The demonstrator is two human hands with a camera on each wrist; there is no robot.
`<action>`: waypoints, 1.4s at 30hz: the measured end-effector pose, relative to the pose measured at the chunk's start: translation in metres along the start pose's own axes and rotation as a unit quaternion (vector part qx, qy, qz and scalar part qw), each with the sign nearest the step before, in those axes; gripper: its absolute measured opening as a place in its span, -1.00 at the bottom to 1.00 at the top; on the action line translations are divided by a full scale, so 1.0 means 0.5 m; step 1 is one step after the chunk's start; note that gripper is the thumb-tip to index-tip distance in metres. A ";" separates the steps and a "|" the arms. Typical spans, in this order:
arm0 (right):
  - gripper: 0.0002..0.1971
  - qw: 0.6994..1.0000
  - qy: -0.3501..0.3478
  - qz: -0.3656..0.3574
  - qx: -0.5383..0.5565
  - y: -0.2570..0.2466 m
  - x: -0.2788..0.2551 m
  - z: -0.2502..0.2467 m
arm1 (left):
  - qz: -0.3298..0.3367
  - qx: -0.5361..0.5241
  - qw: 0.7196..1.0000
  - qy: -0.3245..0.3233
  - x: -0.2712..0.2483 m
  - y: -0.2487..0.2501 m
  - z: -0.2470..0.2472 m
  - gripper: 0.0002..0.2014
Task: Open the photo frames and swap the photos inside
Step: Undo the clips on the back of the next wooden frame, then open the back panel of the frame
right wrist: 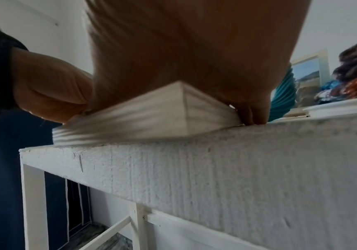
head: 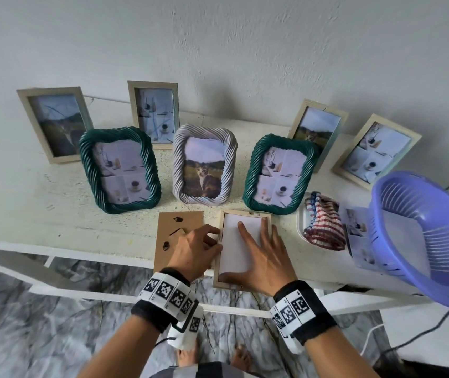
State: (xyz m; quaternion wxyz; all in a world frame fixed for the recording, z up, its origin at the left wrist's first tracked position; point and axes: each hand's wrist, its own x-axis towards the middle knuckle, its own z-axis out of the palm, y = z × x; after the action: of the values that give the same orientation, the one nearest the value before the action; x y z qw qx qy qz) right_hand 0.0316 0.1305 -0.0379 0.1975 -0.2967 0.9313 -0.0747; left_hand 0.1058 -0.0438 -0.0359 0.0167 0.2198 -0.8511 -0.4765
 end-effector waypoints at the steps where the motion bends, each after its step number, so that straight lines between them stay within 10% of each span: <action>1: 0.32 1.000 0.000 0.002 -0.001 0.000 0.002 0.001 | -0.001 -0.004 1.000 -0.002 0.000 0.000 0.000 -0.70; 11: 0.18 0.998 -0.001 0.005 0.062 -0.007 -0.007 -0.004 | -0.001 -0.026 1.000 -0.013 0.003 -0.003 -0.002 -0.73; 21: 0.08 0.985 0.164 -0.029 0.054 0.001 -0.038 -0.042 | 0.059 0.037 0.997 0.044 0.001 0.005 -0.004 -0.78; 27: 0.15 0.977 0.132 -0.067 0.155 0.006 -0.065 -0.062 | 0.022 -0.260 0.964 -0.057 -0.018 0.074 -0.003 -0.85; 30: 0.05 0.948 0.186 -0.087 0.241 0.019 -0.075 -0.063 | 0.023 -0.282 0.958 -0.038 -0.014 0.074 -0.003 -0.88; 36: -0.65 0.792 0.220 -0.007 0.570 0.030 -0.086 -0.061 | 0.008 -0.265 0.964 0.003 -0.004 0.059 0.000 -0.78; 39: -0.81 0.788 0.235 -0.044 0.567 0.012 -0.097 -0.071 | 0.052 -0.073 0.992 0.092 -0.008 0.058 0.010 -0.68; 42: -0.83 0.815 0.218 -0.108 0.526 -0.010 -0.106 -0.076 | 0.087 -0.143 0.986 0.021 -0.024 0.084 0.017 -0.77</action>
State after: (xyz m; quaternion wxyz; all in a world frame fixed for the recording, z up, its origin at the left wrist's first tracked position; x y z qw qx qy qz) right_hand 0.0581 0.1580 0.0154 0.1064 -0.2221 0.7309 -0.6365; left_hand 0.0994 -0.0132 -0.0039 0.1073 0.1506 -0.7895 -0.5852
